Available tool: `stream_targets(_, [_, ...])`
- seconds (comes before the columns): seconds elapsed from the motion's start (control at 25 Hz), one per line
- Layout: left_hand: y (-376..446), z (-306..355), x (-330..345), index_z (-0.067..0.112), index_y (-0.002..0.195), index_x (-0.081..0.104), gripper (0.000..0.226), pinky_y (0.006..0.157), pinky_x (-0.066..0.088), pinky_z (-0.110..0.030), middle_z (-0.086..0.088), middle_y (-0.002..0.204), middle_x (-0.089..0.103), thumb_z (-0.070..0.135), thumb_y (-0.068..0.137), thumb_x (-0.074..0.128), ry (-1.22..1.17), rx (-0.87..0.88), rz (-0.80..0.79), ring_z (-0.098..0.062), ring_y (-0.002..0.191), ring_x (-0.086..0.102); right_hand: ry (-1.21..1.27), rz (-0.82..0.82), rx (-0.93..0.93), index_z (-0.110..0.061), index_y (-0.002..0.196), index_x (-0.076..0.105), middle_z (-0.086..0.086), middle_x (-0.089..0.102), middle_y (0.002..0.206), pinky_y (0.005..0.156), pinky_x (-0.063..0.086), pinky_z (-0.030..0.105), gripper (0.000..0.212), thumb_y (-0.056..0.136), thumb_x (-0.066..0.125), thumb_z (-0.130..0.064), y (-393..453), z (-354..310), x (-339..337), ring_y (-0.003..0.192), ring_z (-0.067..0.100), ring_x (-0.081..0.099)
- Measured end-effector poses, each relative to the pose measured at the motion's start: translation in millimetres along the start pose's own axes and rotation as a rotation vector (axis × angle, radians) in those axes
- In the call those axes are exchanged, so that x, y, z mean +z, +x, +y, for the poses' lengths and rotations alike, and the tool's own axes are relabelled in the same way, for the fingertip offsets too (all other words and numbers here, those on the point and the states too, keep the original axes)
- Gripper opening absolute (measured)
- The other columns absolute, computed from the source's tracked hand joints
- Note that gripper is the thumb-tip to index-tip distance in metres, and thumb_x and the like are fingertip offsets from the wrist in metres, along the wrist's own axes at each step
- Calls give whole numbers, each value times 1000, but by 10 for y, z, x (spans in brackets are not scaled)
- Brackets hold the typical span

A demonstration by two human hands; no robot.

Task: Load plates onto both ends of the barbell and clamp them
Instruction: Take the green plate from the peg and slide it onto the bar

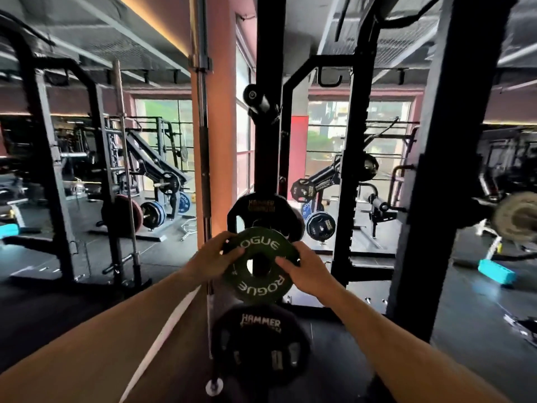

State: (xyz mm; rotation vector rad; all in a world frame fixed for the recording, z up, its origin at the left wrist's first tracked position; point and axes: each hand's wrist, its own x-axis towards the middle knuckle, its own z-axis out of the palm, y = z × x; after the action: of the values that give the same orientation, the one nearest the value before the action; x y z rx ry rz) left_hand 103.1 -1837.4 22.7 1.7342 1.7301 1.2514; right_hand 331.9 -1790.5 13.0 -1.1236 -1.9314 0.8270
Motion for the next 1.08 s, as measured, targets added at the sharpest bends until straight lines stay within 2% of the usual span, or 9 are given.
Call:
stream_targets(0.12, [-526,682,331,22,106,58,13,78,59,-46,-9,102,68,27,95,64,2,79,-19,-29,93,68,-112,20,-53,-11,110,58,3,65,102,79,54,34,27,94,68,-29,-692,-111,-705,94,20,64])
stream_targets(0.24, [-895,1494,1028,20,103,58,9,69,61,-57,-16,101,67,19,96,64,-144,138,-123,-33,89,69,-191,94,-13,-11,106,61,2,66,98,70,52,24,23,93,70,-28,-1503,-77,-1746,90,17,65])
stream_targets(0.4, [-1261,2550,2094,13,111,61,15,70,60,-60,-9,95,68,17,97,63,-331,215,-280,-30,82,69,-181,304,97,-12,109,67,1,71,96,73,58,30,23,91,72,-26,-2449,166,-3002,90,19,69])
stream_targets(0.48, [-1337,2980,2579,9,119,57,24,73,60,-61,-10,98,67,17,97,62,-376,244,-343,-28,80,68,-179,418,140,-20,108,67,-8,68,89,63,53,18,18,91,72,-26,-2831,313,-3451,83,13,68])
stream_targets(0.56, [-1373,3346,3031,17,119,58,25,71,60,-60,-11,105,69,22,95,65,-387,279,-393,-29,82,70,-216,556,174,-22,111,69,-8,68,93,71,54,19,22,90,73,-27,-3124,498,-3835,88,13,67])
stream_targets(0.64, [-1365,3613,3443,24,121,61,31,68,62,-57,-12,109,69,29,92,69,-389,311,-420,-31,90,73,-235,661,219,-20,119,69,-1,72,105,85,56,32,33,88,74,-29,-3309,730,-4146,98,18,67])
stream_targets(0.8, [-1341,3915,4037,25,119,64,32,72,62,-53,4,89,61,34,89,71,-315,402,-363,-30,92,70,-211,763,253,-19,125,67,6,72,110,92,56,40,36,90,73,-25,-3471,1033,-4526,103,23,68])
stream_targets(0.88, [-1270,3989,4253,24,115,64,30,78,61,-53,9,84,59,34,88,71,-295,425,-344,-31,91,69,-187,777,241,-16,128,66,3,70,104,94,56,41,37,91,72,-19,-3453,1171,-4673,100,21,67])
stream_targets(1.08, [-1079,4062,4381,37,100,63,25,70,62,-50,6,85,66,46,80,73,-264,572,-327,-24,80,73,-96,762,170,-22,127,68,-7,73,97,88,61,41,41,88,76,-13,-3293,1458,-4981,94,18,72])
